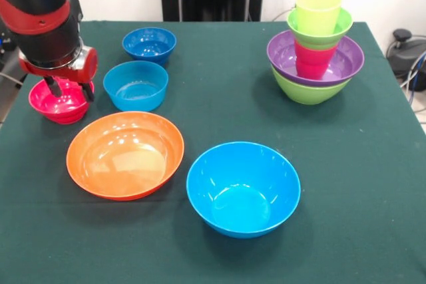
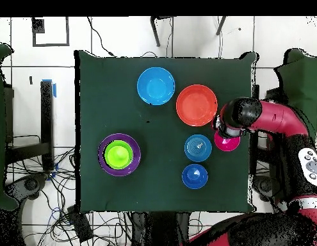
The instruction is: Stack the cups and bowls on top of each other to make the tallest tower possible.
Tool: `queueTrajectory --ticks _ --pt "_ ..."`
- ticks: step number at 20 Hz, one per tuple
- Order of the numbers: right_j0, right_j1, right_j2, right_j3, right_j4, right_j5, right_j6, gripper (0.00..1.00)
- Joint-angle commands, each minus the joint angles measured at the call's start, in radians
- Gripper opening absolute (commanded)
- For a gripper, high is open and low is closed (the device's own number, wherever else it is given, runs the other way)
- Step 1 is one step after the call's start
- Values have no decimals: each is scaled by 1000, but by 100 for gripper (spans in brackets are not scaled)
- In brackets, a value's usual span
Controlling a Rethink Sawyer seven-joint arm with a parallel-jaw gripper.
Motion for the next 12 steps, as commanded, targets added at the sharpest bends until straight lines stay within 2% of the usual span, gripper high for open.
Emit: queueTrajectory --ticks 1,12 --pt "20 43 70 6 -107 -89 -329 100" --pt "1 100 93 -14 -122 -99 -331 100"
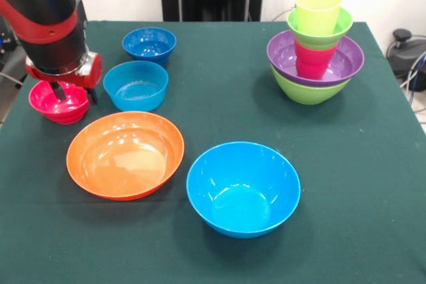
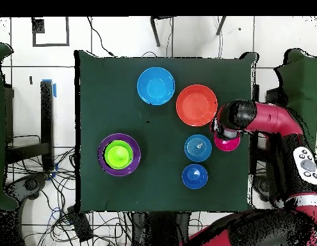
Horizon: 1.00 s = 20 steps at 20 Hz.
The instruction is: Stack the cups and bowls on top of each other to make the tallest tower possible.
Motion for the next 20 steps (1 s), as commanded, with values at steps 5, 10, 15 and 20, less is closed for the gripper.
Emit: queueTrajectory --ticks 5,10,15,20 --pt "-4 91 91 -28 -77 -87 -336 100" --pt "-5 84 88 -25 -88 -100 -327 100" --pt "5 73 73 -32 -102 -118 -277 100" --pt "11 67 65 -38 -94 -110 -240 0"
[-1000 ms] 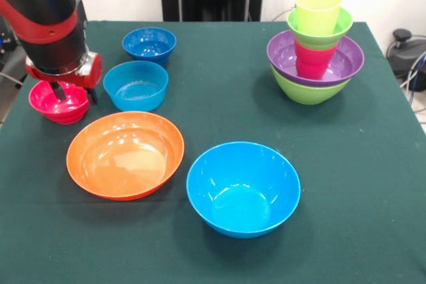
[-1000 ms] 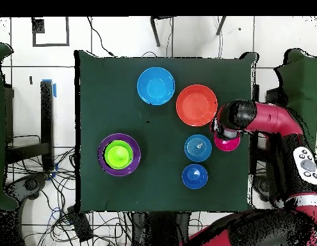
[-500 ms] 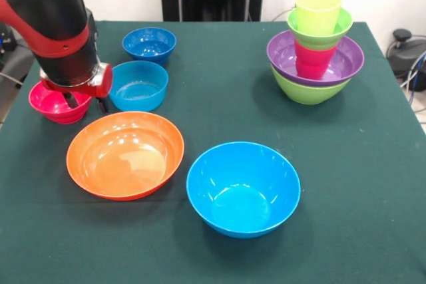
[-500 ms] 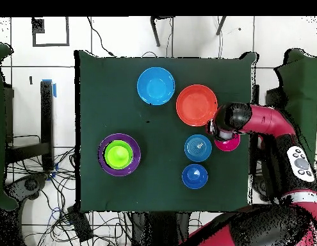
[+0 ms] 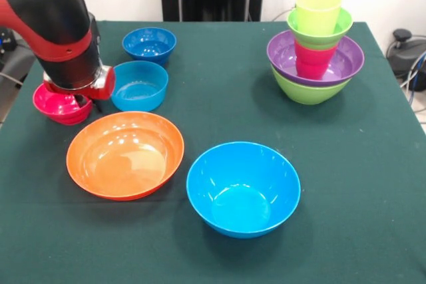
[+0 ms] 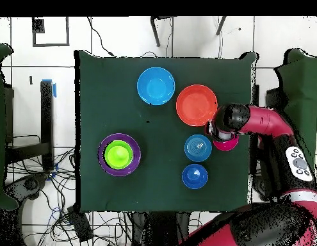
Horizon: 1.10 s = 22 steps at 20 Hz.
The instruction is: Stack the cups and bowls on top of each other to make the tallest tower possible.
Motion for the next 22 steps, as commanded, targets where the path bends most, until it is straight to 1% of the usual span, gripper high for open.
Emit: queueTrajectory --ticks 1,2,3,7,12,14,17,18,19,21,22 --pt "25 4 44 -35 -71 -82 -227 0" --pt "32 -9 39 -35 -68 -71 -218 0" --pt "38 -20 38 -38 -60 -36 -226 0" --pt "53 -57 45 -34 -38 31 -244 0" --pt "77 -64 54 -67 -10 109 -243 0" --pt "87 -90 51 -65 7 144 -225 0" --pt "111 -153 38 -51 40 214 -176 0" --pt "125 -183 31 -39 54 235 -143 0" --pt "133 -197 28 -34 63 247 -126 0" --pt "158 -234 17 -21 94 286 -61 0" --pt "174 -243 11 -30 105 304 -32 0"
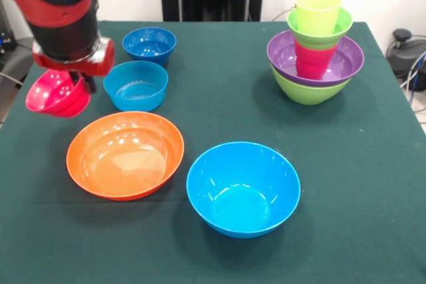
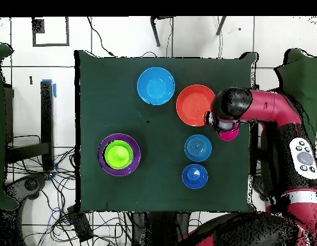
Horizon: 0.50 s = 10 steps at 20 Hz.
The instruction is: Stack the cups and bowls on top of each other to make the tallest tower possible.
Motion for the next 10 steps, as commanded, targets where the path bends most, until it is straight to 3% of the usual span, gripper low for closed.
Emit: queueTrajectory --ticks 1,10 --pt "104 -123 6 -11 61 175 -11 0" --pt "274 -244 -94 -42 145 303 262 0"
